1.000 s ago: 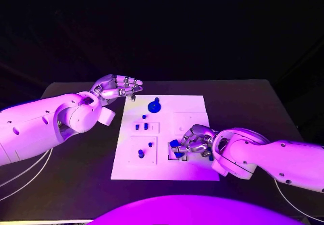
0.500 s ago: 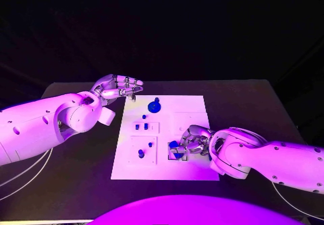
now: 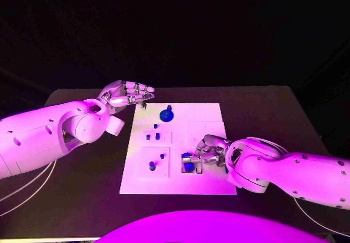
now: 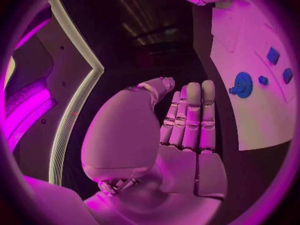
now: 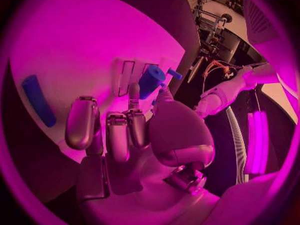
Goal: Assemble the parts on the task board
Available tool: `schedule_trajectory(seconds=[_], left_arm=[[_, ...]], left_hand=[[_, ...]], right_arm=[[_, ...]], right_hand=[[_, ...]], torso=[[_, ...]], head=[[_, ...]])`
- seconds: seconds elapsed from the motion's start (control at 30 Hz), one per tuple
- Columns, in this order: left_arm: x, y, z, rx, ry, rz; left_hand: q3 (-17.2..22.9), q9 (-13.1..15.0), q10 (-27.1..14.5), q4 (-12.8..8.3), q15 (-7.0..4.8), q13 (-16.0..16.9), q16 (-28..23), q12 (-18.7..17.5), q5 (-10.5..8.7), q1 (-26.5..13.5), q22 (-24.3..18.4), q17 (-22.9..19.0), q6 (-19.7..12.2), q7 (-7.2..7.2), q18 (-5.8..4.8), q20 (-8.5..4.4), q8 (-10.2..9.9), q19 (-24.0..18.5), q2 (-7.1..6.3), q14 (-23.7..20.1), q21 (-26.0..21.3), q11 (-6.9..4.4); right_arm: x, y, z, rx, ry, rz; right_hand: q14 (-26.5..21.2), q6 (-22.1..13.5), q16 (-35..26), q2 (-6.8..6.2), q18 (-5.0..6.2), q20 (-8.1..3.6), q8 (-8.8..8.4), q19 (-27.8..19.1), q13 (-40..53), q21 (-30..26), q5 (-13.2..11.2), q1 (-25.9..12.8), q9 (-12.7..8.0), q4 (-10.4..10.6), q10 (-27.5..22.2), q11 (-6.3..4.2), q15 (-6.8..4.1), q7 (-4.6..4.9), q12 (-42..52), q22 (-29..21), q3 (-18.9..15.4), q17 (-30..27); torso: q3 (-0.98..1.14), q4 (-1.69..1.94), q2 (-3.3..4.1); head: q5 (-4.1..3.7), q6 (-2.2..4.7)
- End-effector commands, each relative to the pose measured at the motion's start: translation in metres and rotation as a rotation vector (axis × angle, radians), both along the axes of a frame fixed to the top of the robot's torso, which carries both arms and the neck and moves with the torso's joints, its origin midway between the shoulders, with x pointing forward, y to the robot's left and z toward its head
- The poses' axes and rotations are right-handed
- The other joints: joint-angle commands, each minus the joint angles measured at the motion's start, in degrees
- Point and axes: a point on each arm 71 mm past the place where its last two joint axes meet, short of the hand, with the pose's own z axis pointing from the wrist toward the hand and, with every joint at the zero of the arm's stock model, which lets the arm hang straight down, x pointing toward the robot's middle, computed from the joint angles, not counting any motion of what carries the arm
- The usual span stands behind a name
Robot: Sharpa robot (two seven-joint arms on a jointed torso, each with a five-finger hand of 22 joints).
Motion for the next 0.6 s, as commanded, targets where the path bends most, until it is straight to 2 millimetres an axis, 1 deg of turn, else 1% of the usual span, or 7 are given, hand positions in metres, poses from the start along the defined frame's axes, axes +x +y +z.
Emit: schedule_trajectory(seconds=[0.03,0.1,0.13,0.27,0.33,0.43,0.6], left_arm=[[-0.0009,-0.0020,0.0010,-0.004,-0.004,-0.015],[-0.0009,-0.0018,0.0009,-0.004,-0.003,-0.015],[-0.0010,-0.0018,0.0009,-0.003,-0.003,-0.014],[-0.0013,-0.0018,0.0010,-0.002,-0.002,-0.015],[-0.0015,-0.0016,0.0010,-0.002,-0.002,-0.014],[-0.0016,-0.0010,0.0011,-0.001,-0.002,-0.012],[-0.0017,-0.0004,0.0012,0.000,-0.002,-0.010]], left_hand=[[0.4,-0.1,-0.5,0.0,0.03,0.1,0.4,0.4,0.19,0.0,0.0,-0.1,-0.1,-0.01,0.81,-0.21,0.3,-0.3,0.28,-0.5,-0.2,-0.09],[0.4,-0.1,-0.5,0.0,0.03,0.1,0.4,0.4,0.19,0.0,0.0,-0.1,-0.1,-0.01,0.81,-0.21,0.3,-0.3,0.28,-0.5,-0.2,-0.09],[0.4,-0.1,-0.5,0.0,0.03,0.1,0.4,0.4,0.19,0.0,0.0,-0.1,-0.1,-0.01,0.81,-0.21,0.3,-0.3,0.28,-0.5,-0.2,-0.09],[0.3,-0.1,-0.5,0.1,0.06,0.1,0.4,0.4,0.17,-0.1,0.0,-0.1,-0.1,0.02,0.80,-0.20,0.3,-0.3,0.29,-0.5,-0.2,-0.06],[0.3,-0.1,-0.5,0.1,0.06,0.1,0.4,0.4,0.17,-0.1,0.0,-0.1,-0.1,0.02,0.80,-0.20,0.3,-0.3,0.29,-0.5,-0.2,-0.06],[0.3,-0.1,-0.5,0.1,0.07,0.1,0.4,0.4,0.17,-0.2,0.0,-0.1,-0.1,0.03,0.79,-0.19,0.3,-0.3,0.29,-0.5,-0.2,-0.05],[0.3,-0.1,-0.5,0.1,0.07,0.1,0.4,0.4,0.17,-0.2,0.0,-0.1,-0.1,0.03,0.79,-0.19,0.3,-0.3,0.29,-0.5,-0.2,-0.05]], right_arm=[[0.0001,-0.0008,0.0001,-0.028,-0.018,0.004],[0.0002,-0.0009,0.0007,-0.029,-0.025,0.004],[0.0001,-0.0009,0.0010,-0.030,-0.029,0.005],[-0.0007,-0.0016,0.0026,-0.032,-0.046,0.013],[-0.0018,-0.0028,0.0038,-0.030,-0.053,0.017],[-0.0038,-0.0044,0.0052,-0.027,-0.057,0.024],[-0.0083,-0.0057,0.0079,-0.018,-0.057,0.042]], right_hand=[[5.0,-0.3,0.1,-1.04,-0.58,-0.21,0.42,0.4,7.3,-0.4,-2.4,-2.3,0.1,0.0,1.6,-0.26,-0.17,0.25,-0.1,4.4,0.0,10.0],[5.0,-0.4,0.1,-1.47,-0.58,-0.21,0.58,0.4,7.3,-0.5,-3.0,-3.4,0.2,0.1,1.6,-0.26,-0.17,0.25,-0.2,4.5,0.3,10.0],[5.0,-0.4,0.1,-2.04,-0.59,-0.21,0.68,0.4,7.3,-0.5,-3.3,-4.8,0.2,0.1,1.6,-0.26,-0.17,0.25,-0.2,4.5,0.5,10.0],[5.1,-0.5,0.4,-2.20,-0.72,-0.22,0.81,0.7,7.5,0.2,-3.3,-5.7,0.3,0.0,1.7,-0.27,-0.18,0.23,0.0,4.9,1.1,10.8],[5.2,-0.6,0.4,-1.79,-0.71,-0.23,0.95,0.7,7.6,0.1,-2.6,-4.4,0.3,-0.1,1.7,-0.30,-0.18,0.22,-0.1,5.0,2.2,10.9],[5.1,-0.7,0.4,-1.57,-0.70,-0.22,1.02,0.7,7.6,0.0,-2.1,-3.4,0.4,-0.1,1.7,-0.29,-0.18,0.22,-0.1,5.0,2.6,10.7],[5.1,-0.8,0.4,-1.55,-0.72,-0.23,1.17,0.7,7.7,0.0,-1.0,-0.5,0.4,-0.2,1.8,-0.31,-0.19,0.20,-0.1,5.2,2.8,10.7]], torso=[[-0.01,0.03,0.01],[-0.02,0.01,0.00],[-0.02,0.01,0.00],[0.01,0.03,0.02],[0.02,0.04,0.03],[0.01,-0.01,-0.01],[0.01,-0.01,0.00]], head=[[-0.14,0.03],[-0.18,0.01],[-0.18,0.01],[-0.18,0.00],[-0.16,-0.06],[-0.07,-0.14],[-0.06,-0.20]])
